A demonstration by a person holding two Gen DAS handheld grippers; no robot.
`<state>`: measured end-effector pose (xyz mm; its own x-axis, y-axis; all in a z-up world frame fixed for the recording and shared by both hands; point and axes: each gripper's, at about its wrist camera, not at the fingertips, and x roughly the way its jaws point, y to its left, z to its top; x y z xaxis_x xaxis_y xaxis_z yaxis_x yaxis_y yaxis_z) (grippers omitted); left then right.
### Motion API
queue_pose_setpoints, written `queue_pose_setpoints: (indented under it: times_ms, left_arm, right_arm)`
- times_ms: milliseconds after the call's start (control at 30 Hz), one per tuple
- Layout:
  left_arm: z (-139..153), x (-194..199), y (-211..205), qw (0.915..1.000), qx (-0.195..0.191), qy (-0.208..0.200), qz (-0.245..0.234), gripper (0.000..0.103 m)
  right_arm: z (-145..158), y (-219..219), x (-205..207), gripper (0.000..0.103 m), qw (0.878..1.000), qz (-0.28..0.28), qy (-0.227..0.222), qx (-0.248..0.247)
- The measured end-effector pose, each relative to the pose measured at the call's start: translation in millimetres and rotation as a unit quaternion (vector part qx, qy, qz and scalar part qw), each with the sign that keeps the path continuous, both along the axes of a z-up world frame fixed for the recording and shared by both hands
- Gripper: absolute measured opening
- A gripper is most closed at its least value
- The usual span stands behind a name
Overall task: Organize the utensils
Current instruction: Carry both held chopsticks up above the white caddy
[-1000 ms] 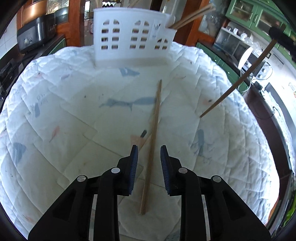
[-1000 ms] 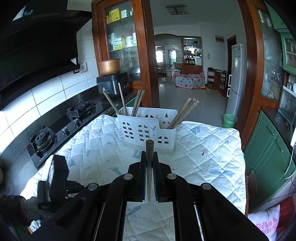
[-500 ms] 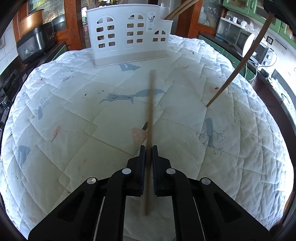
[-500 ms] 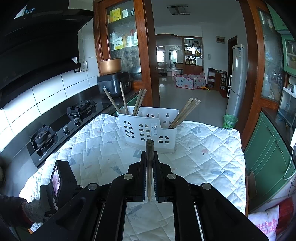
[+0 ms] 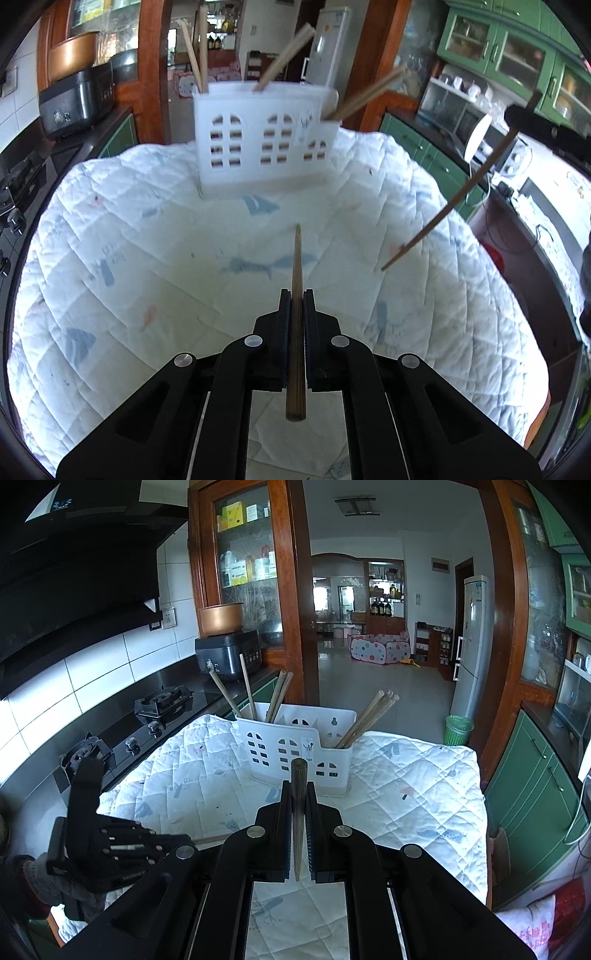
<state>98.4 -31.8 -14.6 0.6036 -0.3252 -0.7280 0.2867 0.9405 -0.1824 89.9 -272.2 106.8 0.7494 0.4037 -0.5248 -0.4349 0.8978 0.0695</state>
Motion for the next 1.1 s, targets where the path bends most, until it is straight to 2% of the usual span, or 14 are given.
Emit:
queue_pose_setpoints:
  times_ms: [200, 400, 600, 867, 1033, 1100]
  left_arm:
    - [32, 9, 1, 0.9994, -0.003, -0.034, -0.004, 0.005]
    - [78, 26, 4, 0.9971, -0.008, -0.076, -0.008, 0.005]
    - [126, 41, 6, 0.9923, -0.006, -0.123, -0.004, 0.005]
    - [195, 71, 9, 0.9779, -0.012, -0.208, 0.023, 0.005]
    - [220, 93, 3, 0.9661, 0.007, -0.254, 0.048, 0.005]
    - [221, 104, 1, 0.9643, 0.010, -0.258, 0.057, 0.005]
  right_arm:
    - [21, 7, 10, 0.007, 1.000, 0.009, -0.016, -0.002]
    - [52, 12, 34, 0.007, 0.999, 0.018, -0.035, -0.001]
    - [85, 21, 56, 0.007, 0.997, 0.021, -0.074, -0.007]
    - [98, 29, 97, 0.007, 0.996, -0.005, -0.092, -0.013]
    - [96, 33, 119, 0.007, 0.995, -0.019, -0.094, -0.013]
    - [94, 33, 127, 0.007, 0.996, -0.022, -0.089, -0.010]
